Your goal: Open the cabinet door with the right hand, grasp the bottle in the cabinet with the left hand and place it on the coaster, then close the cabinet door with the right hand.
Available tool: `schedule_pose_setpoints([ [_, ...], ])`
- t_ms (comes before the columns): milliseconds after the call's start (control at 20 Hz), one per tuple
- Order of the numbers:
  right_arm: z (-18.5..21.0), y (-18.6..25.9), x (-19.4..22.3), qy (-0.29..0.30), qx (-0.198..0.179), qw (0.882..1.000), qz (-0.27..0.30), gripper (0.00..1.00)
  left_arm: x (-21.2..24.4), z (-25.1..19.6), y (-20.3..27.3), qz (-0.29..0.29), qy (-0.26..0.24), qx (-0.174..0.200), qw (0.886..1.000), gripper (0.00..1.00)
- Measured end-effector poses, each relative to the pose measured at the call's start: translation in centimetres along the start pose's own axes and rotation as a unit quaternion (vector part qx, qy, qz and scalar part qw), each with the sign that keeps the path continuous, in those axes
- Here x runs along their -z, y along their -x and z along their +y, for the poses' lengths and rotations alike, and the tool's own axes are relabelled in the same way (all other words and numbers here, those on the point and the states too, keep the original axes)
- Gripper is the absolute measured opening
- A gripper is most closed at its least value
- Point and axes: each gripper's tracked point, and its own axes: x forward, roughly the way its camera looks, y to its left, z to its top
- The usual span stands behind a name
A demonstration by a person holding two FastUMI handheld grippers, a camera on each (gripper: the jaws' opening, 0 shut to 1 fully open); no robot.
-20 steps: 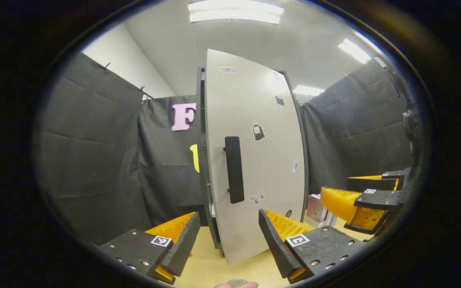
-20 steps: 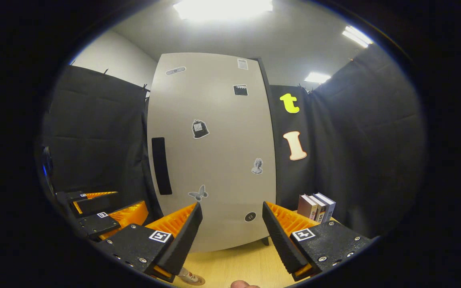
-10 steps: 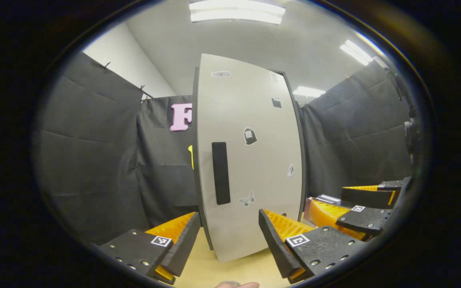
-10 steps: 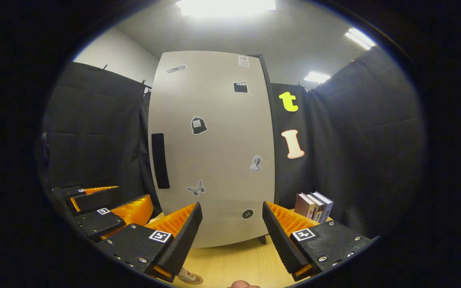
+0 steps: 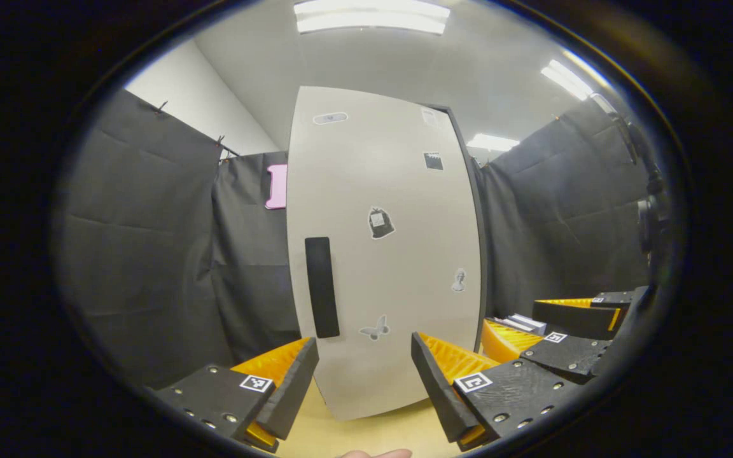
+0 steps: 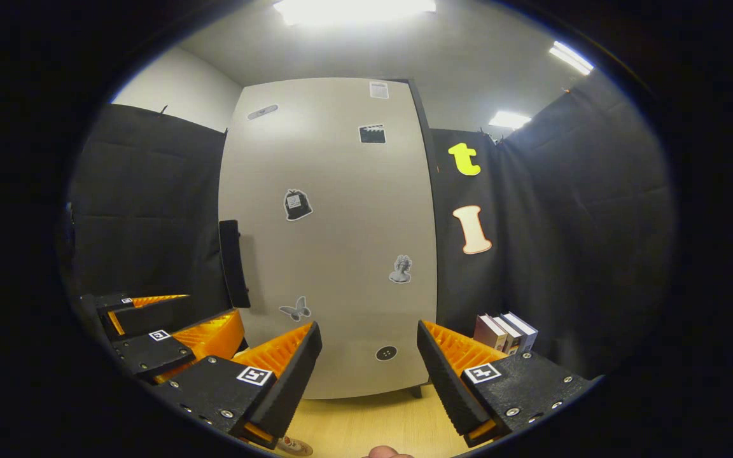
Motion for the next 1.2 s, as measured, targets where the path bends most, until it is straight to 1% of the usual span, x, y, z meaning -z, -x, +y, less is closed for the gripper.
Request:
schedule_pose_setpoints([
  [50, -0.2, -0.6, 0.1, 0.002, -0.004, 1.0, 0.005, 0.94, -0.1, -0.1, -0.3, -0.001, 0.0, -0.003, 1.0, 0.88],
  [100, -0.4, -1.1, 0.1, 0.004, -0.006, 1.0, 0.007, 0.94, 0.0, -0.1, -0.6, 0.001, 0.004, -0.007, 1.0, 0.85],
  [150, -0.7, -1.6, 0.1, 0.007, -0.008, 1.0, 0.006, 0.94, 0.2, 0.0, -0.6, 0.005, 0.008, -0.013, 1.0, 0.88],
  [200, -1.0, -1.9, 0.2, 0.01, -0.011, 1.0, 0.004, 0.94, 0.4, -0.1, -0.8, 0.009, 0.015, -0.017, 1.0, 0.88],
  [250, -1.2, -2.4, 0.3, 0.011, -0.016, 1.0, 0.003, 0.92, 0.7, -0.2, -0.9, 0.012, 0.021, -0.02, 1.0, 0.88],
  [300, -1.3, -2.7, 0.4, 0.01, -0.02, 1.0, 0.001, 0.94, 0.9, -0.1, -0.9, 0.013, 0.024, -0.024, 0.999, 0.85],
  [400, -1.8, -3.3, 0.3, 0.01, -0.021, 1.0, -0.004, 0.94, 1.2, 0.4, -1.2, 0.011, 0.026, -0.034, 0.999, 0.86],
  [450, -1.9, -3.7, 0.3, 0.009, -0.024, 1.0, -0.003, 0.94, 1.4, 0.6, -1.5, 0.012, 0.026, -0.039, 0.999, 0.85],
  [500, -0.8, -4.4, -0.3, 0.009, -0.025, 1.0, -0.001, 0.94, 1.7, 0.7, -1.5, 0.016, 0.024, -0.043, 0.999, 0.88],
  [550, -0.9, -4.5, -0.3, 0.009, -0.025, 1.0, 0.0, 0.94, 1.7, 0.7, -1.5, 0.018, 0.022, -0.043, 0.999, 0.85],
  [650, -0.8, -4.9, -0.4, 0.01, -0.03, 0.999, 0.0, 0.94, 1.7, 0.5, -1.6, 0.021, 0.018, -0.042, 0.999, 0.85],
  [700, -0.7, -5.0, -0.4, 0.011, -0.034, 0.999, 0.0, 0.94, 1.5, 0.3, -1.6, 0.019, 0.017, -0.043, 0.999, 0.88],
  [750, -0.8, -5.0, -0.4, 0.01, -0.035, 0.999, -0.002, 0.94, 1.3, 0.2, -1.6, 0.014, 0.016, -0.043, 0.999, 0.88],
  [800, -0.9, -4.9, -0.3, 0.01, -0.036, 0.999, -0.001, 0.94, 1.1, -0.1, -1.5, 0.012, 0.015, -0.043, 0.999, 0.85],
  [950, -1.0, -4.6, 0.0, 0.005, -0.039, 0.999, 0.003, 0.94, 0.5, -0.9, -0.6, 0.008, 0.011, -0.039, 0.999, 0.85],
  [1200, -0.7, -4.4, 0.1, 0.001, -0.046, 0.999, 0.004, 0.94, -0.4, -1.4, -0.4, 0.001, 0.006, -0.035, 0.999, 0.85],
])
